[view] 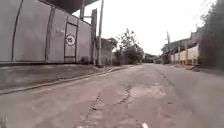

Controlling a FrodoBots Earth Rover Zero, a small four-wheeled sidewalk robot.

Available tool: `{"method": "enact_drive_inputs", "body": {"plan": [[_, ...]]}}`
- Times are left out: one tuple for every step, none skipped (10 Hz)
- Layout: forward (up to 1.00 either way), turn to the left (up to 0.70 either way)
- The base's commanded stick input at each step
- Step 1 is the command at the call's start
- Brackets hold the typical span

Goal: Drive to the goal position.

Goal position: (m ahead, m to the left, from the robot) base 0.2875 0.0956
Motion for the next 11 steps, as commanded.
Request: {"method": "enact_drive_inputs", "body": {"plan": [[1.00, -0.27], [1.00, -0.26], [1.00, -0.21], [1.00, -0.16], [1.00, -0.11], [1.00, -0.06], [1.00, -0.01], [1.00, 0.00], [1.00, 0.00], [1.00, 0.00], [1.00, 0.00]]}}
